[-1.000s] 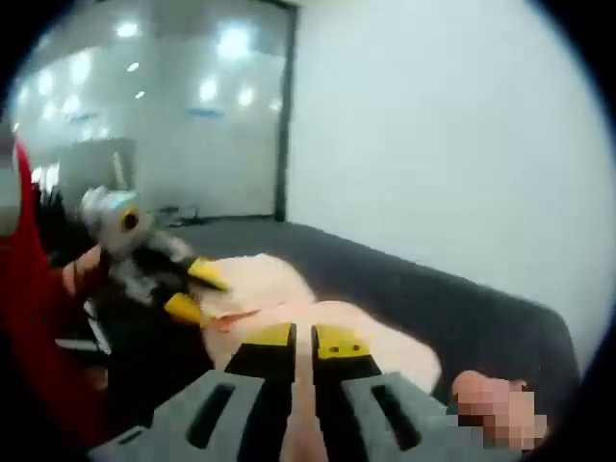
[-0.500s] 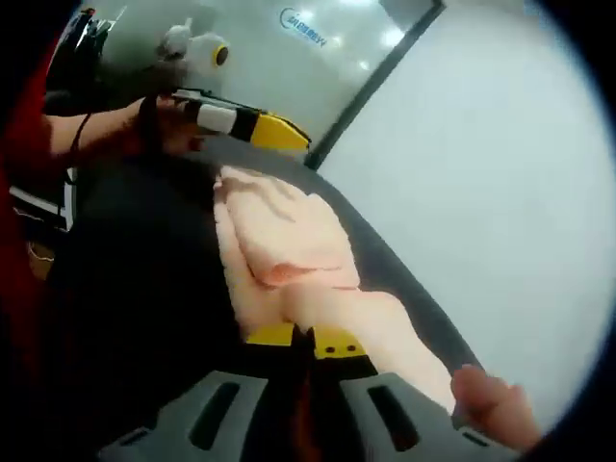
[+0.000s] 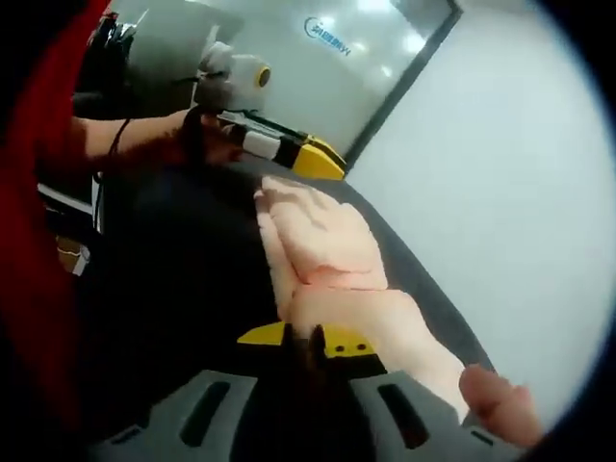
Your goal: Fold the towel on the table until its edges align and the towel forms a compact rectangular stack.
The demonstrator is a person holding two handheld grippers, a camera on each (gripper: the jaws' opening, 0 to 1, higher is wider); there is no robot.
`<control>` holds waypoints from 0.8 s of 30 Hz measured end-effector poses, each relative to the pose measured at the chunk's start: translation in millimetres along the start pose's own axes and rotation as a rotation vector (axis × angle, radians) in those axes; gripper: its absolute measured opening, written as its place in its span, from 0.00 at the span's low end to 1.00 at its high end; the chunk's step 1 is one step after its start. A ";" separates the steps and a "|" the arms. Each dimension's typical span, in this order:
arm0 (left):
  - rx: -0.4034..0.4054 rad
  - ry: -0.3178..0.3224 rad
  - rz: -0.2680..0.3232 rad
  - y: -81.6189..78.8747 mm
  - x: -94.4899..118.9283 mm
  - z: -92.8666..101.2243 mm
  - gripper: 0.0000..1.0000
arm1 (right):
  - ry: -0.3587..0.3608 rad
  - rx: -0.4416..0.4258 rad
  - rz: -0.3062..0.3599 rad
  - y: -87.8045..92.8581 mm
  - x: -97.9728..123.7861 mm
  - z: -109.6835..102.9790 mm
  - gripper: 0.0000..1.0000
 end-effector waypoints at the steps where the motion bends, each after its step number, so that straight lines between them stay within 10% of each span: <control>1: 0.003 -0.006 -0.004 0.7 0.3 -1.1 0.27 | -0.019 -0.055 0.073 -7.9 3.6 0.5 0.25; 5: 0.050 -0.004 -0.048 0.1 -5.3 -13.2 0.27 | 0.146 -0.220 0.243 -14.3 30.1 39.0 0.23; 8: -0.089 0.109 -0.285 -0.2 -24.5 -26.0 0.27 | 0.271 -0.352 0.220 2.8 41.4 62.8 0.15; 16: -0.170 0.466 -0.627 19.7 -94.5 -40.9 0.33 | 0.283 -0.378 0.303 -9.0 22.4 40.8 0.14; 20: -0.051 0.574 -0.703 36.1 -111.6 -44.3 0.30 | 0.278 -0.351 0.315 -9.0 25.1 37.6 0.14; 24: -0.118 0.595 -0.735 45.2 -121.0 -51.9 0.30 | 0.281 -0.396 0.357 -7.6 28.6 42.4 0.13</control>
Point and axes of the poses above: the point that each gripper's makers call its tool centre point, and the gripper's own axes: x roughly backward along the fingers, z roughly to its right, y roughly out of its underside, the point moved 6 cm from there along x, roughly backward along the fingers, and after that the axes turned 3 degrees about x, right-handed, at the moved point
